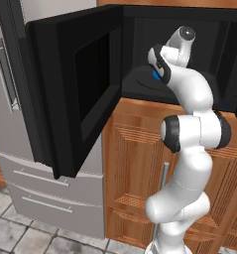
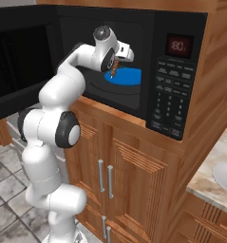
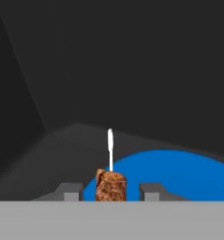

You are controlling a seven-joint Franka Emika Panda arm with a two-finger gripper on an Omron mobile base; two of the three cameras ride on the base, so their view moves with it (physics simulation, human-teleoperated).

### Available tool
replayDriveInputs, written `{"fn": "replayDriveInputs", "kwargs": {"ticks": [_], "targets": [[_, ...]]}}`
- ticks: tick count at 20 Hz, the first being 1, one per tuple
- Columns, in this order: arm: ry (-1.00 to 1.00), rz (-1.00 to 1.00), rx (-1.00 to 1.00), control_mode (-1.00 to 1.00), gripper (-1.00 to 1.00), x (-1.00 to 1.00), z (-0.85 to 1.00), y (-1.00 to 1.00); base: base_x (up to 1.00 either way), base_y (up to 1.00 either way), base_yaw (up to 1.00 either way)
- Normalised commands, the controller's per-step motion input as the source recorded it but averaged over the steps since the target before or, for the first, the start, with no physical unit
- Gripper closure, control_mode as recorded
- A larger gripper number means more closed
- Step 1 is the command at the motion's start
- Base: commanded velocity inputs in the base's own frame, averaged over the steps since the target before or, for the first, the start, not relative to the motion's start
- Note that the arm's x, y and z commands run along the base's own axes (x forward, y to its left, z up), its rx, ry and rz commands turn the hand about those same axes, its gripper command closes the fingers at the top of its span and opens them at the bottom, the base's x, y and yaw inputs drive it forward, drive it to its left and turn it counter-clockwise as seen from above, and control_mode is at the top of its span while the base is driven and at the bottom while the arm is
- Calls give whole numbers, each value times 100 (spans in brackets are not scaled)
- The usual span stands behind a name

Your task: Pick the kebab skewer from the counter and place it in the microwave. Then turn on the microwave.

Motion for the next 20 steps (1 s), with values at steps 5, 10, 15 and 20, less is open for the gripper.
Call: {"fn": "replayDriveInputs", "kwargs": {"ticks": [5, 10, 15, 20], "targets": [[0, 0, 0, -100, -100, 0, 0, 0, 0, 0, 0], [0, 0, 0, -100, -100, -22, 0, 0, 0, 0, 0], [-1, 0, 0, -100, -100, -53, 0, 0, 0, 0, 0], [-9, 0, 0, -100, -100, -42, -10, 0, 0, 0, 0]]}}
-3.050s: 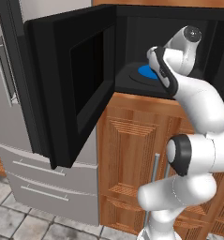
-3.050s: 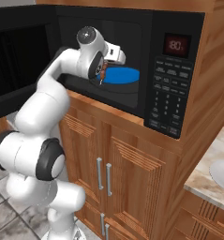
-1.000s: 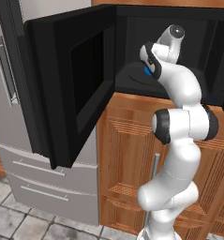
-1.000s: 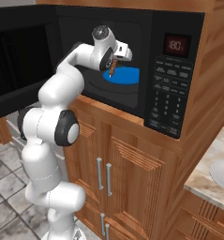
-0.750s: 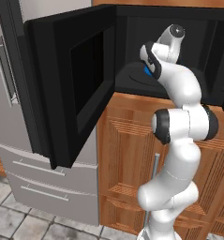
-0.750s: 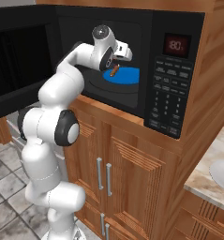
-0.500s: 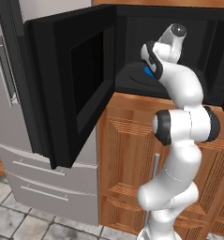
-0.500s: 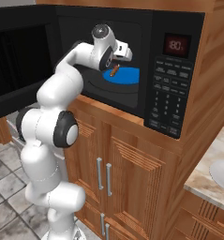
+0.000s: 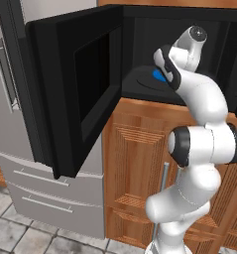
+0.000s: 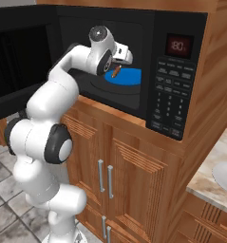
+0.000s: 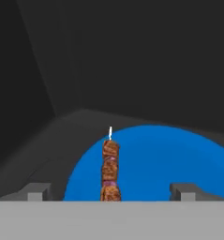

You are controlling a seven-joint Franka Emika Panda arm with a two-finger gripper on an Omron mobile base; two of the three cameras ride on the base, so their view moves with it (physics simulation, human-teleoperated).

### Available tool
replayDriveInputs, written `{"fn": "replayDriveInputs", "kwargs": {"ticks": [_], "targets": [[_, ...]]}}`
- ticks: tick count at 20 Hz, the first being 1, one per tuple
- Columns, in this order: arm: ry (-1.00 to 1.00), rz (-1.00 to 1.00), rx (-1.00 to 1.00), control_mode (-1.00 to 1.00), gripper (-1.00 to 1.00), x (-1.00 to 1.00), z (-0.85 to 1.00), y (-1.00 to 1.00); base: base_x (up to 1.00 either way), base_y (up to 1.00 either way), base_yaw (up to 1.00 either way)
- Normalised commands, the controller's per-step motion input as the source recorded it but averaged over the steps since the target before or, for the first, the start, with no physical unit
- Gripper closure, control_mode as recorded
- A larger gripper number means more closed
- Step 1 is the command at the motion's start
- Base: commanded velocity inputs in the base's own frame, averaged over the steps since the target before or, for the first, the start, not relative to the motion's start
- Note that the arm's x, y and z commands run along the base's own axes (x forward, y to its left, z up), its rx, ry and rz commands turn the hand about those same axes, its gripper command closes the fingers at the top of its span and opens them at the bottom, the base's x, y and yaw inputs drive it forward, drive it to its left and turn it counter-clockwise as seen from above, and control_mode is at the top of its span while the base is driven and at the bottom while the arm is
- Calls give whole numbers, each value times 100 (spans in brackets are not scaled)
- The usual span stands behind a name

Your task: Pick the kebab skewer from the counter and place it in the microwave. Then turn on the microwave.

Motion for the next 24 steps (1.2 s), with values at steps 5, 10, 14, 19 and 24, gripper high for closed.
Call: {"fn": "replayDriveInputs", "kwargs": {"ticks": [5, 10, 14, 19, 24], "targets": [[-13, 0, 0, -100, -100, -50, -3, 0, 0, 0, 0], [-5, -1, 0, -100, -100, -68, 1, 0, 0, 0, 0], [-2, -1, 0, -100, -100, -73, 9, 0, 0, 0, 0], [-3, -1, 0, -100, -100, -74, 11, 11, 0, 0, 0], [-8, 0, -2, -100, -100, -68, 3, 30, 0, 0, 0]]}}
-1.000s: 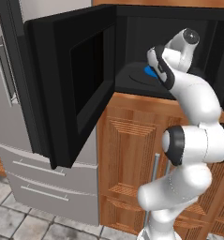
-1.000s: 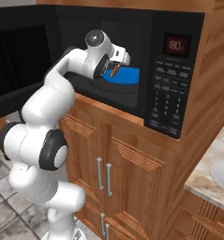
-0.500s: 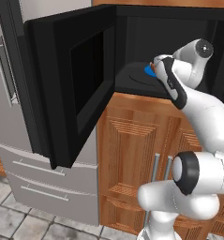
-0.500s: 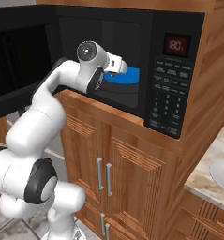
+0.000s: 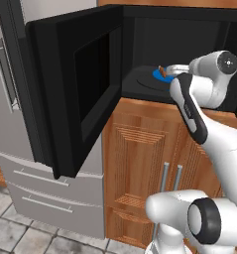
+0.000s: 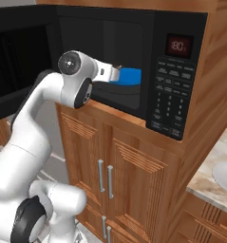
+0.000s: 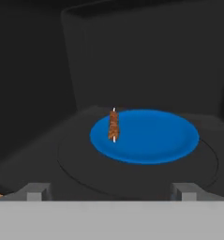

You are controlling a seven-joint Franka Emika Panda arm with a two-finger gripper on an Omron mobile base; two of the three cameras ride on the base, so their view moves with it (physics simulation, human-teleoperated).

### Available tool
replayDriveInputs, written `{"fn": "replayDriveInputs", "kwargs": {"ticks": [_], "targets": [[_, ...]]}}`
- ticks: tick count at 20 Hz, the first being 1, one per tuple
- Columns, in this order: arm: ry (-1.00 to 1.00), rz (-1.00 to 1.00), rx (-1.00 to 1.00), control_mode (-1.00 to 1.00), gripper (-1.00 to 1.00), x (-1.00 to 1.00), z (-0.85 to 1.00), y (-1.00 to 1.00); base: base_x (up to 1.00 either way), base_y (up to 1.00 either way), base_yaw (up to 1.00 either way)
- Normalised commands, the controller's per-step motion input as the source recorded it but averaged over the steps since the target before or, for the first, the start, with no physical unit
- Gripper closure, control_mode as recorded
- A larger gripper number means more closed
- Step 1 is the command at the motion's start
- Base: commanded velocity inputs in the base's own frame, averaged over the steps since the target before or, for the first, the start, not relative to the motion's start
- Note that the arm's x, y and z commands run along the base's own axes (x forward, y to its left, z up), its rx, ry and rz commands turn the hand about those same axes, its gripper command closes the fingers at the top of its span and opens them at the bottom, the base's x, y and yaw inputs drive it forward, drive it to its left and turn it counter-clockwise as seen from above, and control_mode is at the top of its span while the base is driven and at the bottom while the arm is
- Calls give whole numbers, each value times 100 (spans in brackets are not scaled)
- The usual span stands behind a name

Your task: Pick the kebab skewer from the counter and place it in the microwave. Then turn on the microwave.

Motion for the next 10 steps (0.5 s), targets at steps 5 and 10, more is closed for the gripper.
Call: {"fn": "replayDriveInputs", "kwargs": {"ticks": [5, 10], "targets": [[-8, 0, -2, -100, -100, -71, 0, 35, 0, 0, 0], [-6, 0, 0, -100, -100, -66, 0, 25, 0, 0, 0]]}}
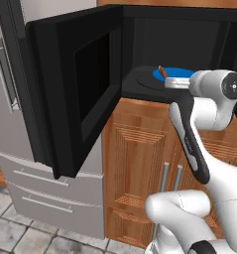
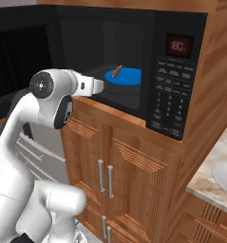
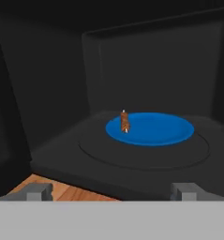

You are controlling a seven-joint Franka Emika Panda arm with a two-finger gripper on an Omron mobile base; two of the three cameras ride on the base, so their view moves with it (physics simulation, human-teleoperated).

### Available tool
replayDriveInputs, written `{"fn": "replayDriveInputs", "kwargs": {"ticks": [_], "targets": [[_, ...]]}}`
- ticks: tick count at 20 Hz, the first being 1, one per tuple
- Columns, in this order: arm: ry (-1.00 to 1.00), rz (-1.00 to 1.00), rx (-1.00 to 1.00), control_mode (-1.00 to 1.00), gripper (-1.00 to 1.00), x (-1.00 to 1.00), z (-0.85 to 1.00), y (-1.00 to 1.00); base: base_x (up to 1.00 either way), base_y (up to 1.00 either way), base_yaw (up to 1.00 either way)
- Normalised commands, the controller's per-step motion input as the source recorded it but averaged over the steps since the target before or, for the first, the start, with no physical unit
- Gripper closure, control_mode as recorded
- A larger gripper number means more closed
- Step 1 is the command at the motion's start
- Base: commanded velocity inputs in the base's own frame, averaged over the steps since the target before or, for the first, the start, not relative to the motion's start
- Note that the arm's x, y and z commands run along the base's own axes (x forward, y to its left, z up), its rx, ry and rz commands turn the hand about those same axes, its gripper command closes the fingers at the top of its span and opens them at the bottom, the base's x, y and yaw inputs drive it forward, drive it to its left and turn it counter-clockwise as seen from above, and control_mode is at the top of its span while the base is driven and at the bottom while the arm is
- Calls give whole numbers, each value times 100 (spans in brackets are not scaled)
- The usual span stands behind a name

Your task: Pick the kebab skewer from the counter and place it in the microwave. Then turn on the microwave.

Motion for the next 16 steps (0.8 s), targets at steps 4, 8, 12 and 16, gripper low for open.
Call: {"fn": "replayDriveInputs", "kwargs": {"ticks": [4, 8, 12, 16], "targets": [[-4, 0, 0, -100, -100, -59, 0, 12, 0, 0, 0], [-3, 0, 0, -100, -100, -48, 0, 9, 0, 0, 0], [-2, 0, 0, -100, -100, -41, 1, 14, 0, 0, 0], [-1, 0, 0, -100, -100, -37, 3, 13, 0, 0, 0]]}}
